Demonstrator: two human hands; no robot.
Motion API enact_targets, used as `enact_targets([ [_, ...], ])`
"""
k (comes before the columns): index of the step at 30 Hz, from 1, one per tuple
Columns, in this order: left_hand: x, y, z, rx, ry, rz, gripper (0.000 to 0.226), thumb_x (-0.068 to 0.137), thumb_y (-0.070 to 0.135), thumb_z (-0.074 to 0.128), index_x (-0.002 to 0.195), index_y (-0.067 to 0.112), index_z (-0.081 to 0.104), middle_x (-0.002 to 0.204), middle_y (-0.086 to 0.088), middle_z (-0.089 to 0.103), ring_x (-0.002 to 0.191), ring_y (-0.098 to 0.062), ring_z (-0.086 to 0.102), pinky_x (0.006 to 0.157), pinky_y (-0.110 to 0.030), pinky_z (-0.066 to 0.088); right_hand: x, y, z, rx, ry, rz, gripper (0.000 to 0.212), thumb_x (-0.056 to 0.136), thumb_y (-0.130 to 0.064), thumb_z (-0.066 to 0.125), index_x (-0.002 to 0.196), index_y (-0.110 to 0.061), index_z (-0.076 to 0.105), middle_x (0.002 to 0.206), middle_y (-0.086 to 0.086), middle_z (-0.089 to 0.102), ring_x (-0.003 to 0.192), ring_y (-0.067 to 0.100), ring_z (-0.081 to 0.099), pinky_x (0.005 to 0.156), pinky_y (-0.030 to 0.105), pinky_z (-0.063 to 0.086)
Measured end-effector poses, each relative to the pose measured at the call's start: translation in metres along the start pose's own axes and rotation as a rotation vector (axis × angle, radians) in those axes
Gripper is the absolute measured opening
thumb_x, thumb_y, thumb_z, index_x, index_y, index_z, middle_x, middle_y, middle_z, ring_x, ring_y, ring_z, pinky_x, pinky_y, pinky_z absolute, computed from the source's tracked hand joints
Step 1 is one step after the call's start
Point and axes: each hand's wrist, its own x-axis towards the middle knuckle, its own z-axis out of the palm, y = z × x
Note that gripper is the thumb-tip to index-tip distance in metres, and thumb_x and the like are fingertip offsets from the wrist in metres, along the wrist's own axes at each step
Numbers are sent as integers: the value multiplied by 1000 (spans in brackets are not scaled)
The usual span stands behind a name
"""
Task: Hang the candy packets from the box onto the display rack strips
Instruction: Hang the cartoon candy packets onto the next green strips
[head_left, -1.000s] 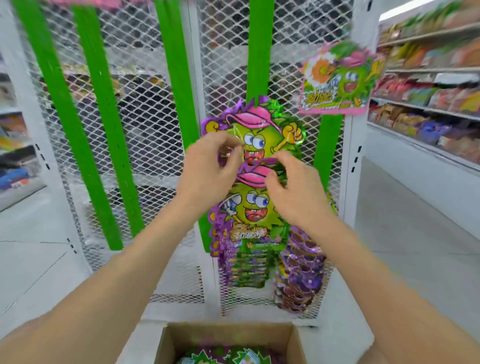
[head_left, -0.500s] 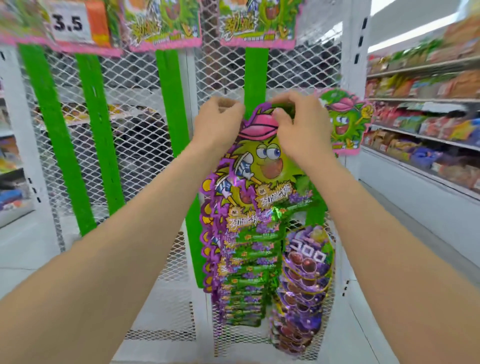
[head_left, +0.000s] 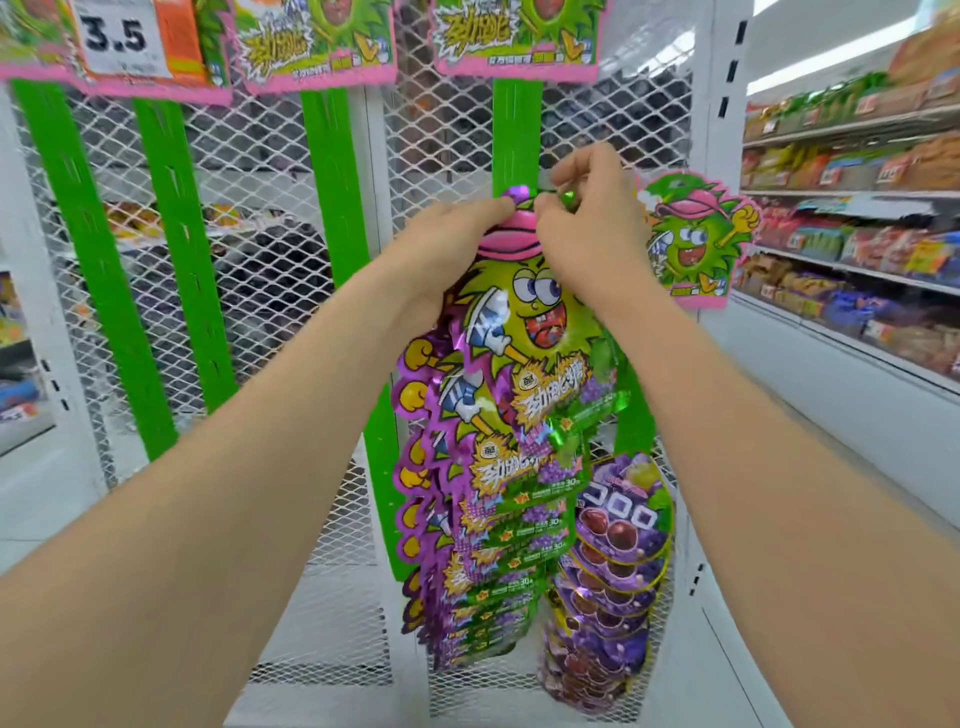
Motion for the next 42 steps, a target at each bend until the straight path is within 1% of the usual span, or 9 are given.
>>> enact_targets([
  [4,-4,-4,-1,-15,-47,1,20,98,29,71,87,15,79,96,-17,81,93,-38,79,96,-54,62,-7,8,2,44,-46,59,20,89,-28,62,105,-32,50,96,-16,59,96,14,61,104,55,46],
  [8,-3,-9,-5,14,-88,60,14,103,20,65,103,10,75,96,-16,80,86,-31,78,90,-46,64,-11,9,5,54,-65,44,21,83,-34,61,99,-39,50,96,-15,63,98,18,64,98,57,50],
  [14,1,-13,-9,15,-71,105,30,105,37,62,123,16,73,111,-8,81,106,-28,78,103,-50,58,-17,10,5,88,39,-53,20,87,-30,61,103,-38,51,95,-15,66,93,13,67,99,59,49],
  [19,1,1,-6,-78,-57,92,18,108,26,59,109,14,72,111,-14,80,105,-30,78,100,-48,61,-11,6,2,100,168,-159,22,89,-22,63,101,-32,49,84,-19,62,81,8,64,94,59,51],
  [28,-3,10,-4,-4,-60,-1,34,109,36,56,109,6,71,101,-18,81,97,-36,79,95,-55,62,-7,3,4,57,183,-198,22,86,-21,68,98,-28,51,79,-19,59,73,4,60,86,57,53],
  [31,-6,12,-4,59,-65,34,33,109,33,56,103,5,74,98,-19,81,95,-36,79,93,-55,62,-9,8,4,52,171,-185,21,85,-24,67,98,-28,52,80,-16,60,74,10,62,83,58,54],
  [34,-10,12,-5,166,-34,114,36,108,33,57,93,6,76,90,-17,81,88,-38,78,92,-55,62,-15,13,5,70,142,-171,17,88,-24,67,100,-28,54,79,-16,59,70,2,58,82,55,54],
  [37,-11,9,-4,176,14,136,38,107,35,56,103,2,75,96,-20,80,97,-44,76,96,-59,60,-18,11,6,88,200,-214,17,90,-19,68,101,-24,55,82,-20,57,71,-1,55,84,53,54],
  [42,-8,8,-4,129,-13,137,41,105,50,56,92,22,83,96,-5,83,97,-27,80,104,-50,57,-17,1,8,44,329,-248,18,90,-20,67,98,-26,52,83,-19,56,76,8,58,86,57,52],
])
